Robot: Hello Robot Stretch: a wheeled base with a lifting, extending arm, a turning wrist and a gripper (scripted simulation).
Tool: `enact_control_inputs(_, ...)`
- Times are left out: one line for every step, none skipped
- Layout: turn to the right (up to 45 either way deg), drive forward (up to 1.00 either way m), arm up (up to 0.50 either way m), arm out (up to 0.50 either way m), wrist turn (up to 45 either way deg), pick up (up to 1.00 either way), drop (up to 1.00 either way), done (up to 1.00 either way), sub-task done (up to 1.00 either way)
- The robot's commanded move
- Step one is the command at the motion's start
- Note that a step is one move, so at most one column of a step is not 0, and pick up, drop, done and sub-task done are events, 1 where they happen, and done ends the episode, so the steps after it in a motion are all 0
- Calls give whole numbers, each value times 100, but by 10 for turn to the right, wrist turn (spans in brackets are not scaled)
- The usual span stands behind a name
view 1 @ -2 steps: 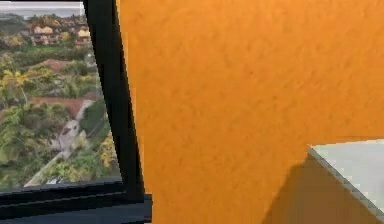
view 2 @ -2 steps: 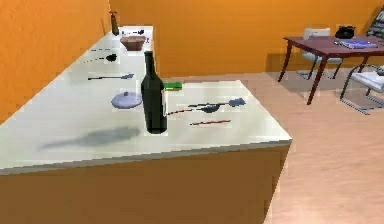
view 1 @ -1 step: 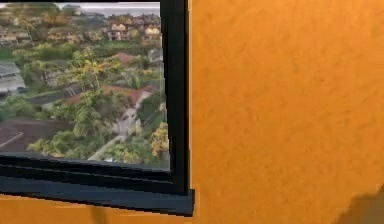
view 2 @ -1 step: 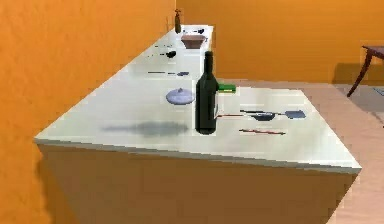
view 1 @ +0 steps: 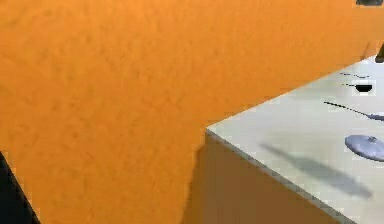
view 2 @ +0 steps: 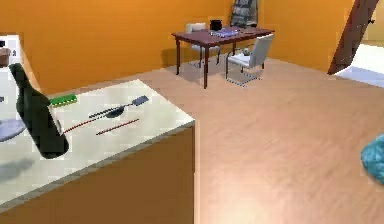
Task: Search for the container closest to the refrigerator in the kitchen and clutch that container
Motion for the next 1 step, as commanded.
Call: enact_control_inputs(450, 0, 0, 0, 0, 0, 0, 0, 0)
